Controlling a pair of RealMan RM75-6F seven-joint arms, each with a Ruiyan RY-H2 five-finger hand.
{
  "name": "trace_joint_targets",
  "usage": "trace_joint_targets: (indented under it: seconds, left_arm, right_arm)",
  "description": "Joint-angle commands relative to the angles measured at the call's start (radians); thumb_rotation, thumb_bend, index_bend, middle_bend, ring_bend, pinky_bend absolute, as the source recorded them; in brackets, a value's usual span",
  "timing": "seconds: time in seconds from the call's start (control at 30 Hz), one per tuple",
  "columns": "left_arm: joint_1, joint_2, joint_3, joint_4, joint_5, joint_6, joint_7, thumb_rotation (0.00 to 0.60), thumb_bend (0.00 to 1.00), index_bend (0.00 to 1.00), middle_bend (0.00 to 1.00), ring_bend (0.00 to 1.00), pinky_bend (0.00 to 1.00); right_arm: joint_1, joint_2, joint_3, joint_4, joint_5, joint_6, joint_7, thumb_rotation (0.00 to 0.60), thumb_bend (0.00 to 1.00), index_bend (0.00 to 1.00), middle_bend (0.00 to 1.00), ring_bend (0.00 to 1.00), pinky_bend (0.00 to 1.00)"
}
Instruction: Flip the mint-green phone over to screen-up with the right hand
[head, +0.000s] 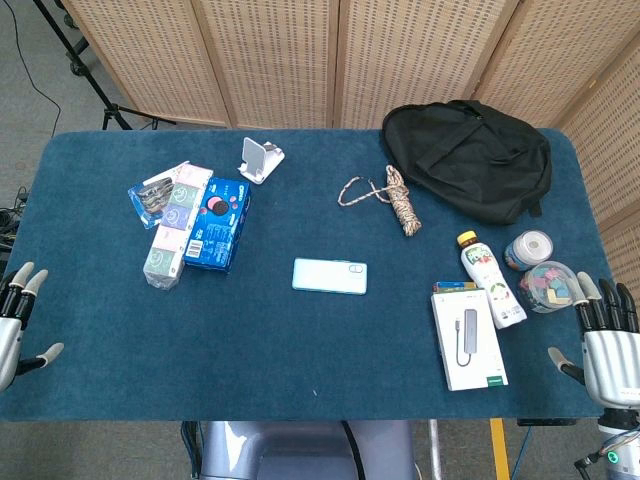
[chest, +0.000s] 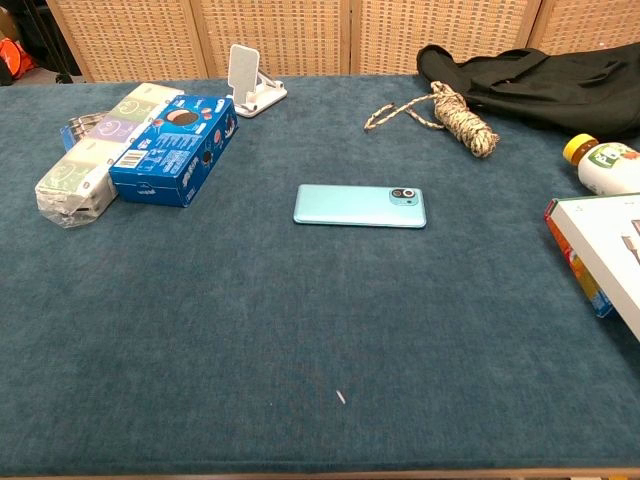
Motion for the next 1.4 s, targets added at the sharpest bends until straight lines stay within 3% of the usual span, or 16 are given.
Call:
trace_joint_targets:
  seconds: [0.03, 0.3, 0.47, 0.6, 0.8, 0.93, 1.07, 1.2, 1.4]
  left_arm:
    - [0.004, 0.003, 0.002, -0.005, -0.002, 0.001, -0.001, 0.600, 0.00, 0.00, 0.00, 0.00, 0.02]
    - [0.015, 0.019, -0.003, -0.014, -0.007, 0.019, -0.036, 0.600, 0.00, 0.00, 0.00, 0.00, 0.02]
    - [0.018, 0.034, -0.018, -0.022, -0.026, 0.024, -0.072, 0.600, 0.00, 0.00, 0.00, 0.00, 0.02]
    - [0.014, 0.043, -0.022, -0.028, -0.032, 0.015, -0.085, 0.600, 0.00, 0.00, 0.00, 0.00, 0.02]
    - [0.011, 0.045, -0.020, -0.028, -0.035, 0.002, -0.089, 0.600, 0.00, 0.00, 0.00, 0.00, 0.02]
    - [0.009, 0.048, -0.022, -0.023, -0.043, -0.009, -0.099, 0.600, 0.00, 0.00, 0.00, 0.00, 0.02]
    - [0.010, 0.052, -0.025, -0.021, -0.050, -0.010, -0.112, 0.600, 0.00, 0.00, 0.00, 0.00, 0.02]
    - [0.012, 0.056, -0.026, -0.019, -0.052, -0.009, -0.123, 0.600, 0.00, 0.00, 0.00, 0.00, 0.02]
    - [0.013, 0.064, -0.029, -0.018, -0.060, -0.014, -0.144, 0.600, 0.00, 0.00, 0.00, 0.00, 0.02]
  right_arm:
    - [-0.002, 0.007, -0.008, -0.012, -0.006, -0.006, 0.003, 0.600, 0.00, 0.00, 0.00, 0.00, 0.00]
    - [0.021, -0.012, -0.019, -0.016, -0.027, -0.045, -0.022, 0.600, 0.00, 0.00, 0.00, 0.00, 0.00]
    - [0.133, -0.067, 0.012, -0.026, -0.075, -0.157, -0.093, 0.600, 0.00, 0.03, 0.00, 0.00, 0.00]
    - [0.272, -0.100, 0.091, -0.113, 0.039, -0.358, -0.234, 0.600, 0.00, 0.07, 0.00, 0.00, 0.00]
    - [0.415, -0.215, 0.161, -0.121, 0.244, -0.519, -0.420, 0.600, 0.00, 0.17, 0.00, 0.00, 0.00]
    - [0.489, -0.316, 0.179, -0.068, 0.364, -0.551, -0.542, 0.600, 0.00, 0.18, 0.00, 0.00, 0.00]
    - [0.535, -0.397, 0.172, -0.025, 0.406, -0.549, -0.602, 0.600, 0.02, 0.18, 0.00, 0.00, 0.00]
    - [0.586, -0.505, 0.167, 0.061, 0.435, -0.536, -0.646, 0.600, 0.13, 0.23, 0.00, 0.00, 0.00]
    - [0.641, -0.619, 0.174, 0.137, 0.500, -0.522, -0.697, 0.600, 0.21, 0.23, 0.00, 0.00, 0.00]
